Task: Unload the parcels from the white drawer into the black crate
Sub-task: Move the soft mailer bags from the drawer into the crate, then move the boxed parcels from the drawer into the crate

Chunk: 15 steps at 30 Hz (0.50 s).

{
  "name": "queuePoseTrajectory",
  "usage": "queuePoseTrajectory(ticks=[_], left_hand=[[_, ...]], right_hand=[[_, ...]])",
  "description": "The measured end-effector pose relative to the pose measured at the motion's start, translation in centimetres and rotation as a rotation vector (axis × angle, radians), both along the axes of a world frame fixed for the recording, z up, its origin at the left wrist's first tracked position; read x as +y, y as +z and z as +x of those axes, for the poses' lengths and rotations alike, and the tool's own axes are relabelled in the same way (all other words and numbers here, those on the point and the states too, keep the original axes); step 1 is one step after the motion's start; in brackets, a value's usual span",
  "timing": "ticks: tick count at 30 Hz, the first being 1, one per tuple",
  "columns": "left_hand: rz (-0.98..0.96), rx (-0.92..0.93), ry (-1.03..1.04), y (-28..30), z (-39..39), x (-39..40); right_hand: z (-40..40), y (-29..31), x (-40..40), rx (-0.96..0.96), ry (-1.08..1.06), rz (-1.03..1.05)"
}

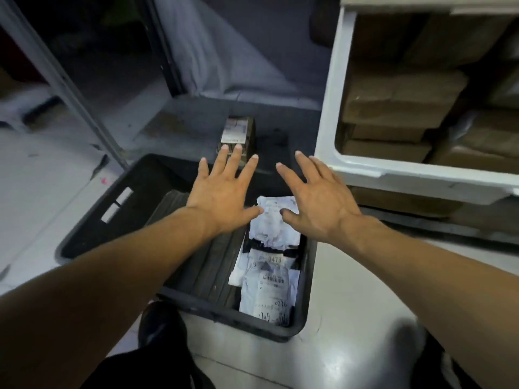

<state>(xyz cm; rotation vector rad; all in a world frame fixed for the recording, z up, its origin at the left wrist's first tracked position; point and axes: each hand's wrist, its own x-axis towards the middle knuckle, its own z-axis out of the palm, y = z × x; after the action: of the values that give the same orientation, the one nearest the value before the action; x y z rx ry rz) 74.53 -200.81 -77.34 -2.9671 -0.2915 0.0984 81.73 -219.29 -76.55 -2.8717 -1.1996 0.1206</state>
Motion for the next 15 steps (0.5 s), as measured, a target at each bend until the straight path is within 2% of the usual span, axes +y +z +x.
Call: queuePoseTrajectory(ticks=[7,15], left_hand=[[0.016,-0.175,-0.090,8.0,1.1,-6.1],[-0.049,-0.244,-0.186,11.2,4.2,-14.6]], right_hand=[[-0.2,7.1,-6.2,-0.136,-0.093,0.094],[1.5,10.3,-16.8,-0.187,-0.308,0.093]])
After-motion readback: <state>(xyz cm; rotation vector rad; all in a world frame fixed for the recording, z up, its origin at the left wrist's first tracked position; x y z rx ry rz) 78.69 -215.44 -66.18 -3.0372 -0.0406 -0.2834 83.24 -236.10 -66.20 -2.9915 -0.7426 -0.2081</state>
